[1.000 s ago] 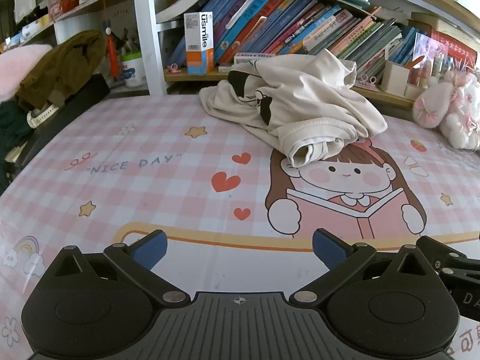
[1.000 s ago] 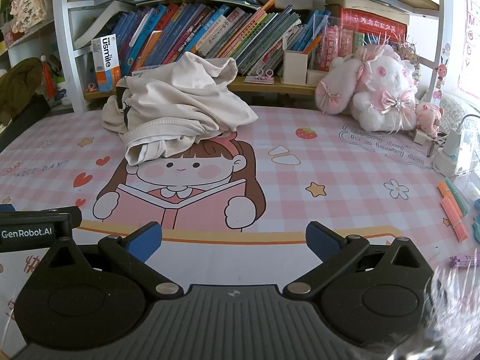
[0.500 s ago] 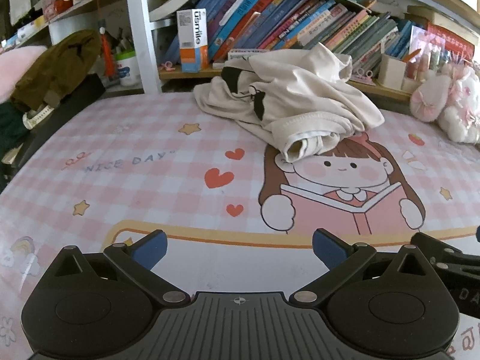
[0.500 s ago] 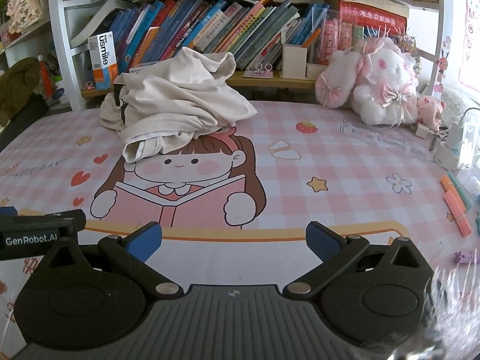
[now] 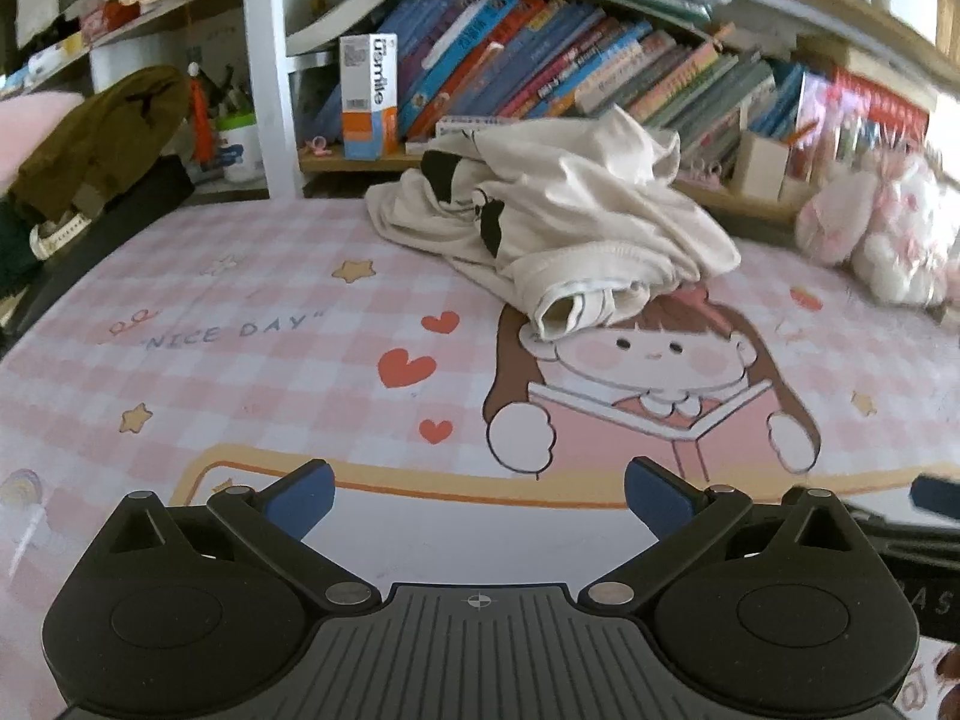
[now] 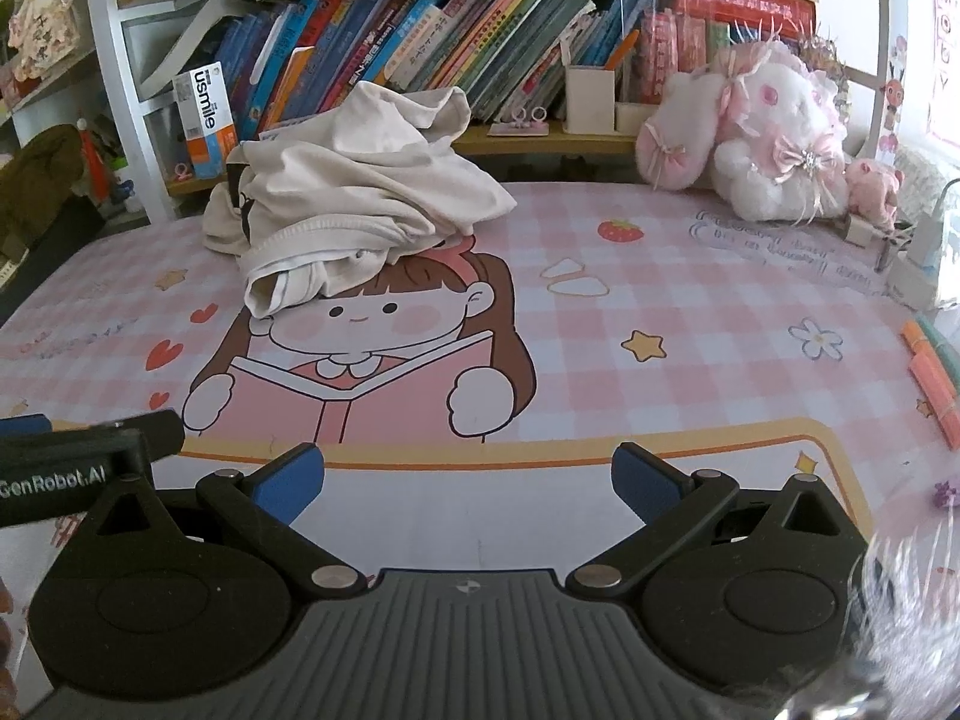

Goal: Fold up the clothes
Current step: 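Move both grippers toward the crumpled cream T-shirt on the bed, then grasp the T-shirt shoulders with the left gripper while the right gripper grasps the other shoulder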

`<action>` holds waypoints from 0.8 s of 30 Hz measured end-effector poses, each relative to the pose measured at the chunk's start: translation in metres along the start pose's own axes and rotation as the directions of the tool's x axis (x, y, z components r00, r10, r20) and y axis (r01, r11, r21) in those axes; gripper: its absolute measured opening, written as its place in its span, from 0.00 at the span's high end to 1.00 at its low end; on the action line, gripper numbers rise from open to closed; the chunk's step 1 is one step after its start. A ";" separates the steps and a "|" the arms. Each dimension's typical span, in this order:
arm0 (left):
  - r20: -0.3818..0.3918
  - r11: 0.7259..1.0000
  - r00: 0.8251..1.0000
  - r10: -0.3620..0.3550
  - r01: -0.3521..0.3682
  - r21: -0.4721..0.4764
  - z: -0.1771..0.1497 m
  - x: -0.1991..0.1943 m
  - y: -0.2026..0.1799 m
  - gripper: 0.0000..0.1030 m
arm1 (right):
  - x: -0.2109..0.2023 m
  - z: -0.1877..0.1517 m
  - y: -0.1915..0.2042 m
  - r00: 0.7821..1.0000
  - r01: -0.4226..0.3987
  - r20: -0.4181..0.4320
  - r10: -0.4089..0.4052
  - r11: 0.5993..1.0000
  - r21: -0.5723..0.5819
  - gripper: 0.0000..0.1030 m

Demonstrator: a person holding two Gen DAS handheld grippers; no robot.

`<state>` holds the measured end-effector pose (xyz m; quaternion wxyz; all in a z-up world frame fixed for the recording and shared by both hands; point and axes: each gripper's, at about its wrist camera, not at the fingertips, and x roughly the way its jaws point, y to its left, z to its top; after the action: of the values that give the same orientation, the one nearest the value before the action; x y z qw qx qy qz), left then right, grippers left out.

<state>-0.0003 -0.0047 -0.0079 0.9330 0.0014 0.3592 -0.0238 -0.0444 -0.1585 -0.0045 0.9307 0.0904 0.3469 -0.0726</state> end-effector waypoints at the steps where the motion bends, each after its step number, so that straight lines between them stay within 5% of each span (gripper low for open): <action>1: 0.000 1.000 1.000 0.001 -0.001 -0.001 0.000 0.000 -0.001 0.00 | 0.000 0.000 -0.001 1.000 -0.004 -0.001 0.004 1.000 0.003 0.00; 10: -0.013 0.999 1.000 0.012 -0.011 0.047 0.003 0.007 -0.014 0.00 | -0.001 -0.004 -0.005 0.999 -0.033 0.001 0.033 0.999 -0.042 0.00; 24: 0.006 0.981 1.000 -0.012 0.010 0.196 0.044 0.063 -0.052 0.01 | -0.002 0.002 -0.039 0.998 0.062 0.036 -0.056 0.983 -0.174 0.00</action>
<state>0.0736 -0.0605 -0.0170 0.9294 0.0911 0.3519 -0.0642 -0.0518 -0.1973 -0.0062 0.9378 -0.0030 0.3398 -0.0707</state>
